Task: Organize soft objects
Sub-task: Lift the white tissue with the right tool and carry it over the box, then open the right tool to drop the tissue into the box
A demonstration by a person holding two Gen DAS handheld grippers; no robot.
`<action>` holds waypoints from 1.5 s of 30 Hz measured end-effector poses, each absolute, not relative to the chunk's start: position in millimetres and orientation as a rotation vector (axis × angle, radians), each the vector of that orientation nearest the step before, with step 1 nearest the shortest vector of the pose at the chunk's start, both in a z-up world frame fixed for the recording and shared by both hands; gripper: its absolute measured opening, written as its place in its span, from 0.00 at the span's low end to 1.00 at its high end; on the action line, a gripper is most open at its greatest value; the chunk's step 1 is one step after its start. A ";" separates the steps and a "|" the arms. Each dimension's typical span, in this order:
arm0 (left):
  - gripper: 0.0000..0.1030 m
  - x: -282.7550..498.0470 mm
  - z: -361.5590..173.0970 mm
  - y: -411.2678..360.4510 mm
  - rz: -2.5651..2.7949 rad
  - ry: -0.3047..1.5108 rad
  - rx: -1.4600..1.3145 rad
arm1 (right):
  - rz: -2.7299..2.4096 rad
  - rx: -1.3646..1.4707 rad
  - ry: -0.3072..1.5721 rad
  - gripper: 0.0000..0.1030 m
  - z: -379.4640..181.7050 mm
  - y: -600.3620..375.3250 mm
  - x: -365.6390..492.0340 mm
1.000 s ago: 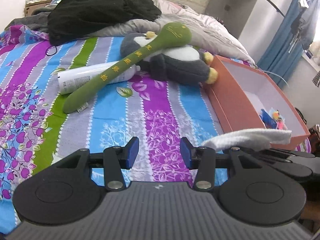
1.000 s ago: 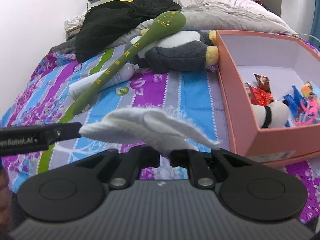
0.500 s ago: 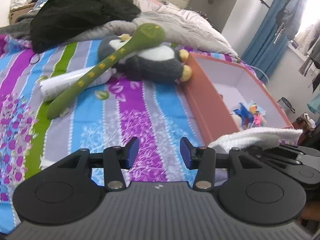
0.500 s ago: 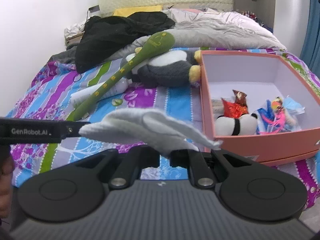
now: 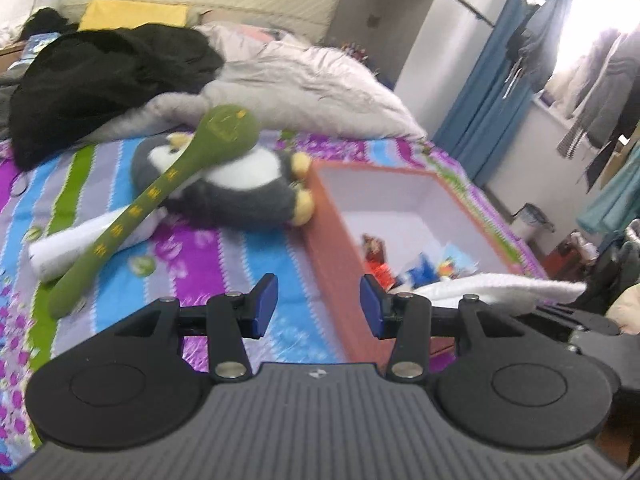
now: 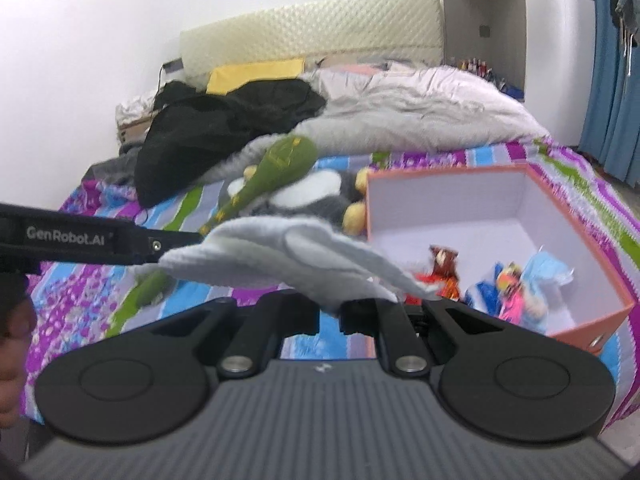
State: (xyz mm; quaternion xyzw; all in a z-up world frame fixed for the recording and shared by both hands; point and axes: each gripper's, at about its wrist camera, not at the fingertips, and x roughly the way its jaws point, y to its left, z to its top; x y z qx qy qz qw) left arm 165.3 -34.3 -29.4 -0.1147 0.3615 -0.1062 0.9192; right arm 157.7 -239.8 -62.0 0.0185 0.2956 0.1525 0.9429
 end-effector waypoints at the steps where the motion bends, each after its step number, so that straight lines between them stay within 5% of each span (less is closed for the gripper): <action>1: 0.50 168.5 -24.5 -37.2 -0.224 0.737 -0.231 | 0.308 0.037 0.591 0.12 -57.4 -242.1 159.7; 18: 0.50 258.7 9.9 -88.0 -0.300 0.733 -0.168 | 0.195 0.022 0.536 0.12 -18.1 -290.1 225.4; 35: 0.50 350.3 -88.3 -129.0 -0.292 1.049 -0.063 | 0.128 0.030 0.905 0.12 -116.9 -321.6 295.6; 45: 0.50 355.0 -103.2 -122.3 -0.283 1.067 -0.055 | 0.161 0.063 1.031 0.13 -160.4 -312.6 303.3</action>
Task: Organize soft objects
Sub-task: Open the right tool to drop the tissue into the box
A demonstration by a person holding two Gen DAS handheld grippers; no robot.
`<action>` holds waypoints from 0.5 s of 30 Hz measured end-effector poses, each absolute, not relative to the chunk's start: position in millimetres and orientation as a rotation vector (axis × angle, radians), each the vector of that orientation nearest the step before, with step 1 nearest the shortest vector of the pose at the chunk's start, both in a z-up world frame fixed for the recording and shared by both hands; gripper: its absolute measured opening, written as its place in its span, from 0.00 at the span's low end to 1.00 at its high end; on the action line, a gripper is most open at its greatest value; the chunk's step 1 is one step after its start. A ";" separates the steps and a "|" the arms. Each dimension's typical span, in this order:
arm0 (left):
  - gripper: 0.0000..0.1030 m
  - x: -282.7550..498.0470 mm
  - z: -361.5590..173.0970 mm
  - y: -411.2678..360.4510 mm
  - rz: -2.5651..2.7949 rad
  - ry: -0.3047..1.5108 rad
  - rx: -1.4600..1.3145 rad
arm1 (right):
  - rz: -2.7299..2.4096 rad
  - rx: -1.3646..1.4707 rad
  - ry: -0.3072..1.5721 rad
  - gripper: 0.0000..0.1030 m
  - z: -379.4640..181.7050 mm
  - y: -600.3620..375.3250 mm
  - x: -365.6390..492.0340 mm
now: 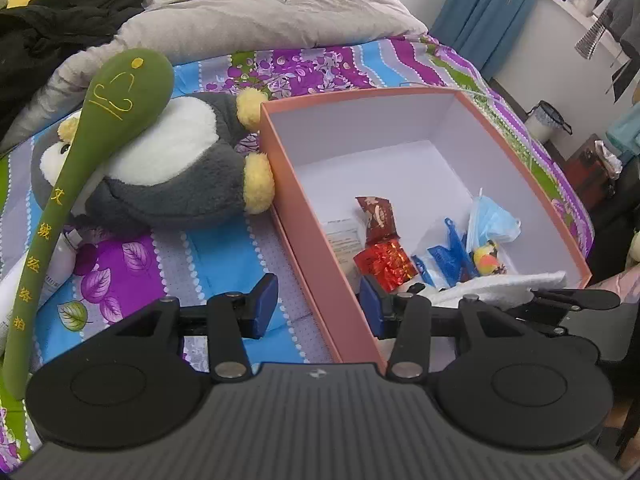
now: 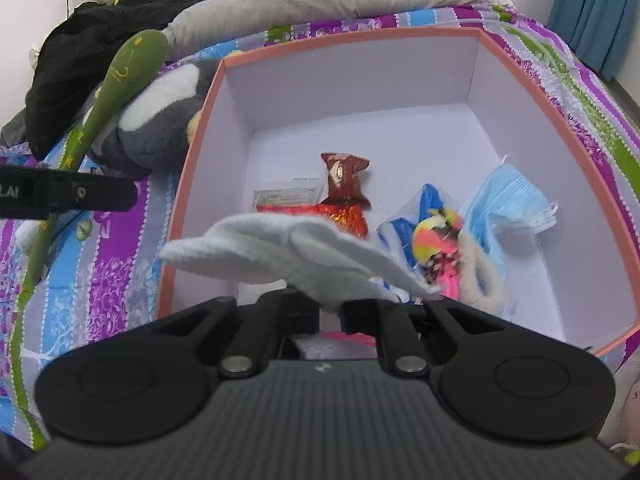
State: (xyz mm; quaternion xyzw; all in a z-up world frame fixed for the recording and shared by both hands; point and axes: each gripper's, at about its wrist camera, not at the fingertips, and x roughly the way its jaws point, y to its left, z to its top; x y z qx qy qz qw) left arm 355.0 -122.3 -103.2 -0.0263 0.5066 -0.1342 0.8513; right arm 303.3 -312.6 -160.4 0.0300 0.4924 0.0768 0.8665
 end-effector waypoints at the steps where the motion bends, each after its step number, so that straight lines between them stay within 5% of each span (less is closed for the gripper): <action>1: 0.50 354.3 -103.2 -122.4 -0.278 1.063 -0.051 | 0.155 0.045 1.031 0.14 -162.1 -310.4 303.5; 5: 0.50 353.9 -105.0 -121.9 -0.280 1.067 -0.051 | 0.145 0.023 1.046 0.29 -166.9 -308.0 303.9; 7: 0.50 352.8 -105.0 -120.5 -0.281 1.066 -0.057 | 0.145 0.016 1.046 0.57 -167.0 -307.7 302.7; 8: 0.50 351.9 -104.5 -119.1 -0.282 1.060 -0.064 | 0.143 0.013 1.040 0.60 -166.1 -307.9 301.5; 15: 0.50 343.5 -91.6 -110.3 -0.285 1.024 -0.089 | 0.144 0.053 1.006 0.63 -154.3 -314.5 292.0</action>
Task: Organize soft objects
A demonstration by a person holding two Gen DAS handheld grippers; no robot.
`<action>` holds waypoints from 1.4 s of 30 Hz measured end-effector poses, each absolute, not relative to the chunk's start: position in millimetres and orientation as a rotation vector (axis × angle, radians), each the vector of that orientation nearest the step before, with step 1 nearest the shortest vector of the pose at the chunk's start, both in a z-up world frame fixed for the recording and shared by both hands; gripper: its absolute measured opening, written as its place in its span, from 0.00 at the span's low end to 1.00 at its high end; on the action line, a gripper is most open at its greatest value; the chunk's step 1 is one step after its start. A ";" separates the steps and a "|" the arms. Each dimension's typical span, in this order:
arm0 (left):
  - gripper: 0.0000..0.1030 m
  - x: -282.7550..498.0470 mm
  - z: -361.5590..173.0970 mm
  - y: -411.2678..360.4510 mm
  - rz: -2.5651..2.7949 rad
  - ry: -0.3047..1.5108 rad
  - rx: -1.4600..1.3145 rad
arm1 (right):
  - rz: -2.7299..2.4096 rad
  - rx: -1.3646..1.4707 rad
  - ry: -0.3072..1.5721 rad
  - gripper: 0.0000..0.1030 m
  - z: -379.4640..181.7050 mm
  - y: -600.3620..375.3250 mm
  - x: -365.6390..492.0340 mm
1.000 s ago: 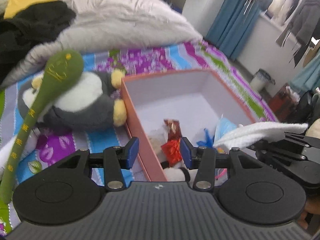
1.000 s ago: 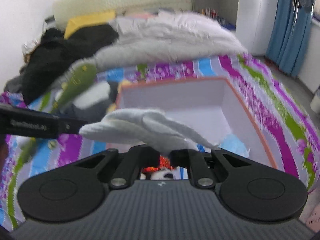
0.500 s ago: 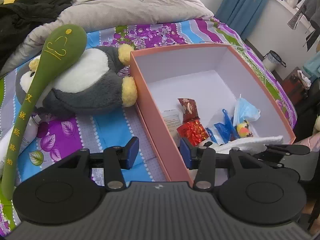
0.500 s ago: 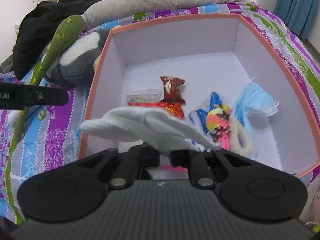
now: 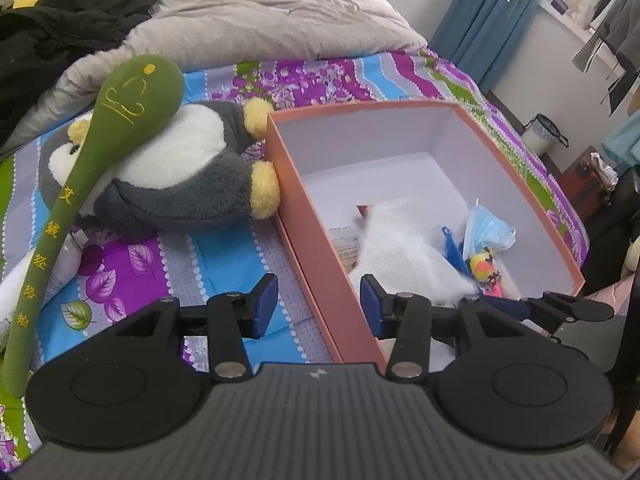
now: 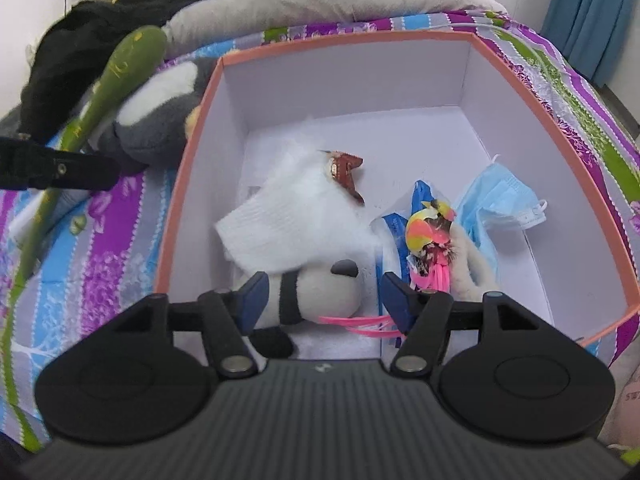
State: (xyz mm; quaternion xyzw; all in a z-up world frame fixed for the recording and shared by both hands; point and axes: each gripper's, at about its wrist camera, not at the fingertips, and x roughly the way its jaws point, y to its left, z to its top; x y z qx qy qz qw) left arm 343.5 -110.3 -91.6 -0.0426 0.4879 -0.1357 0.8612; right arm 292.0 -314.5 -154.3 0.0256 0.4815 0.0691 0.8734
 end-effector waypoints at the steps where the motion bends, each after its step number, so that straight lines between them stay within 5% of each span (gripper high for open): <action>1: 0.50 342.1 -87.9 -109.2 -0.286 1.016 -0.092 | 0.148 0.065 0.996 0.63 -150.8 -316.2 289.3; 3: 0.50 337.9 -79.1 -107.7 -0.293 0.998 -0.094 | 0.152 0.093 0.969 0.64 -139.9 -319.6 283.5; 6: 0.50 329.1 -62.7 -107.2 -0.308 0.965 -0.093 | 0.161 0.125 0.913 0.89 -119.0 -324.3 273.5; 9: 0.50 318.8 -44.0 -106.0 -0.321 0.928 -0.100 | 0.166 0.137 0.858 1.00 -96.6 -328.5 264.5; 26: 0.50 236.4 32.5 -98.1 -0.391 0.745 -0.103 | 0.142 0.149 0.678 1.00 -18.4 -338.4 202.8; 42: 0.50 134.6 44.6 -114.3 -0.460 0.639 -0.059 | 0.087 0.150 0.525 1.00 3.6 -334.2 98.8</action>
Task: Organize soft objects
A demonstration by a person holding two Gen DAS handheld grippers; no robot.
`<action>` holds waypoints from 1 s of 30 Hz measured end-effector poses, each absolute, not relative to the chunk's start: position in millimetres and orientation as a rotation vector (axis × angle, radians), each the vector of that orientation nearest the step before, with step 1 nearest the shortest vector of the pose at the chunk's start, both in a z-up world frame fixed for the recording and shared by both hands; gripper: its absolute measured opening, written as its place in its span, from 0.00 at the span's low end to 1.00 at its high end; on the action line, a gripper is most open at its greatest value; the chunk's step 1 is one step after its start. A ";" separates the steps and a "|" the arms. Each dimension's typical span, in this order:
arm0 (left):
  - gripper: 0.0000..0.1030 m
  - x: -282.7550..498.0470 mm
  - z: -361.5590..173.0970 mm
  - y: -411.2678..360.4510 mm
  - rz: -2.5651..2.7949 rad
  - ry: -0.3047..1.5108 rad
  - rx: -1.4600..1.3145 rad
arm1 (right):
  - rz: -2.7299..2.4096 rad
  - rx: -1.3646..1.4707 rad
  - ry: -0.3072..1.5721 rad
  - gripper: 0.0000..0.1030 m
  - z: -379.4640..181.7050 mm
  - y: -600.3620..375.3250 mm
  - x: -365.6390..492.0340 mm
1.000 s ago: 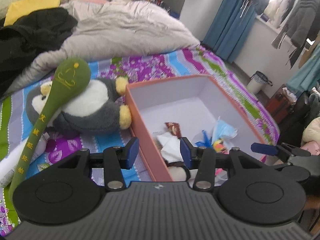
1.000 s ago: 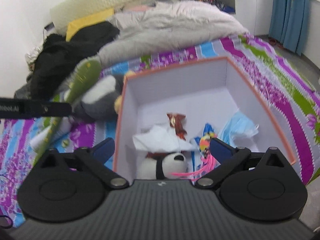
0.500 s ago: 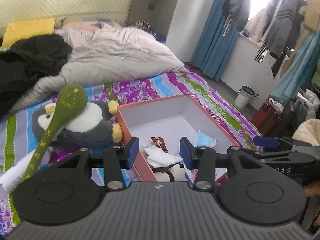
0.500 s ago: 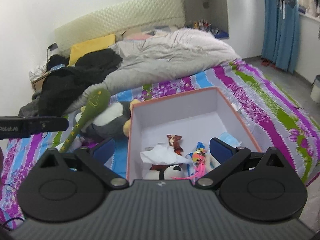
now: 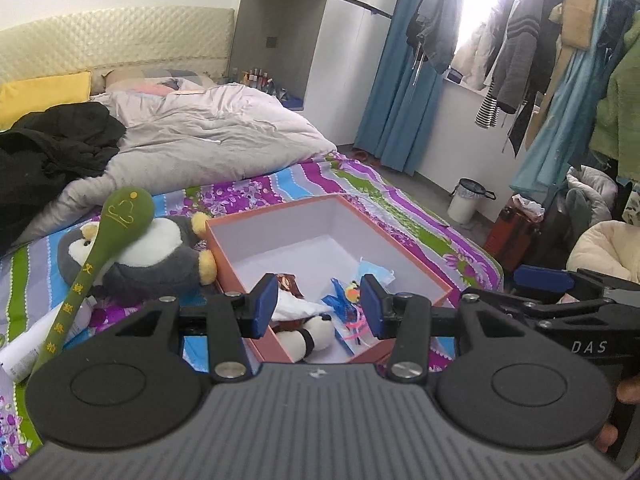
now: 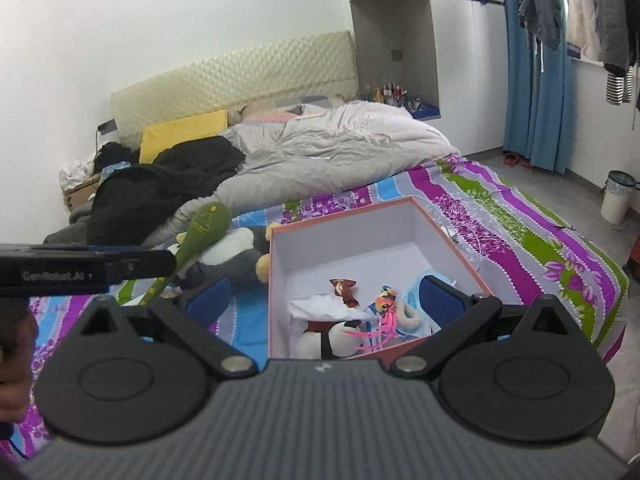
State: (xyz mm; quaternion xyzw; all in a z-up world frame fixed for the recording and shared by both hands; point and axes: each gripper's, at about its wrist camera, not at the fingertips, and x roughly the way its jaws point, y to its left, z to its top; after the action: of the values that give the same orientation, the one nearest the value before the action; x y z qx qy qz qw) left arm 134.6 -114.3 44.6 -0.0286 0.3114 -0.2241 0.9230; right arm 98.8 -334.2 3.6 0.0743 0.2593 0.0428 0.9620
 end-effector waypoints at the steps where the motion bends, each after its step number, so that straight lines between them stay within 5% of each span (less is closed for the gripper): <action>1: 0.50 129.8 44.0 -115.6 -0.461 0.639 -0.059 | 0.085 0.155 0.520 1.00 3.1 -333.7 95.5; 25: 0.50 98.0 5.5 -125.0 -0.443 0.712 -0.070 | 0.008 0.176 0.551 1.00 -40.9 -335.5 57.3; 30: 0.72 95.4 1.6 -124.6 -0.421 0.722 -0.064 | 0.000 0.190 0.552 1.00 -42.8 -338.8 58.0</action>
State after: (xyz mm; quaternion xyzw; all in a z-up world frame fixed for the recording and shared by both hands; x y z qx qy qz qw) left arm 95.4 -124.6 1.6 -0.0311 0.3507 -0.2045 0.9134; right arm 58.0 -338.8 -42.8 0.0936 0.2720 0.0001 0.9577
